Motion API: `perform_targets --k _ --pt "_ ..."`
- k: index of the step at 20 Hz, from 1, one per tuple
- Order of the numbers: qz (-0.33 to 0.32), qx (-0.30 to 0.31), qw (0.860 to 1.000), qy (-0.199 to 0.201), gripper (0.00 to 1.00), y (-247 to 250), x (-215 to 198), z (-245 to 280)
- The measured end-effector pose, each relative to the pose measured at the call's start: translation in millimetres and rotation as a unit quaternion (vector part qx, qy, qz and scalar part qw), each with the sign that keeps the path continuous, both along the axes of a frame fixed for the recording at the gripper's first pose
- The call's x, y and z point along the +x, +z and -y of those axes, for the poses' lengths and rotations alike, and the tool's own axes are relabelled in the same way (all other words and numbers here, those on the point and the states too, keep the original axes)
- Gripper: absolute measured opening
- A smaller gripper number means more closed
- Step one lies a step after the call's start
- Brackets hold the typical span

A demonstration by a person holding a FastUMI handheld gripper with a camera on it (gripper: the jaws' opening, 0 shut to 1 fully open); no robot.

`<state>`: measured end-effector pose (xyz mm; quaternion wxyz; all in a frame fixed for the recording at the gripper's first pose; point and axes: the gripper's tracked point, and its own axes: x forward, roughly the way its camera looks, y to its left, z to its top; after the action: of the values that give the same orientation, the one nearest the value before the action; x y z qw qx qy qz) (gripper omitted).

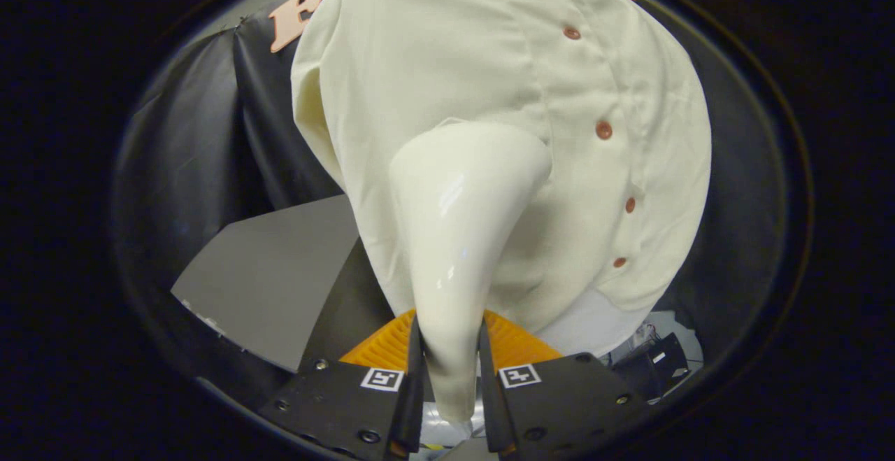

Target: Iron the clothes twice with a garment steamer, once on the left side and once on the right side.

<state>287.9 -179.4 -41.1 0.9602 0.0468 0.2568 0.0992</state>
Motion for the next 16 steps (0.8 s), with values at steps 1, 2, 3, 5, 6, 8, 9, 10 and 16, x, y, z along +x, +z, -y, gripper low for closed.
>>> perform_targets --k 1,2,3,5,6,8,9,10,16 --pt "-0.006 0.002 1.000 0.000 0.36 -7 -2 0" --pt "-0.013 0.003 1.000 -0.001 0.36 -14 -3 0" --pt "-0.019 0.004 1.000 -0.002 0.35 -21 -4 0" --pt "-0.032 0.006 0.999 -0.004 0.36 -38 -10 2" --pt "-0.040 0.005 0.999 -0.003 0.36 -48 -13 3" --pt "-0.055 0.002 0.998 -0.001 0.36 -65 -17 1" --pt "-0.060 0.000 0.998 0.000 0.36 -73 -19 1" --pt "-0.068 -0.003 0.998 0.001 0.36 -82 -22 0" --pt "-0.101 -0.009 0.995 0.001 0.36 -118 -32 -2"
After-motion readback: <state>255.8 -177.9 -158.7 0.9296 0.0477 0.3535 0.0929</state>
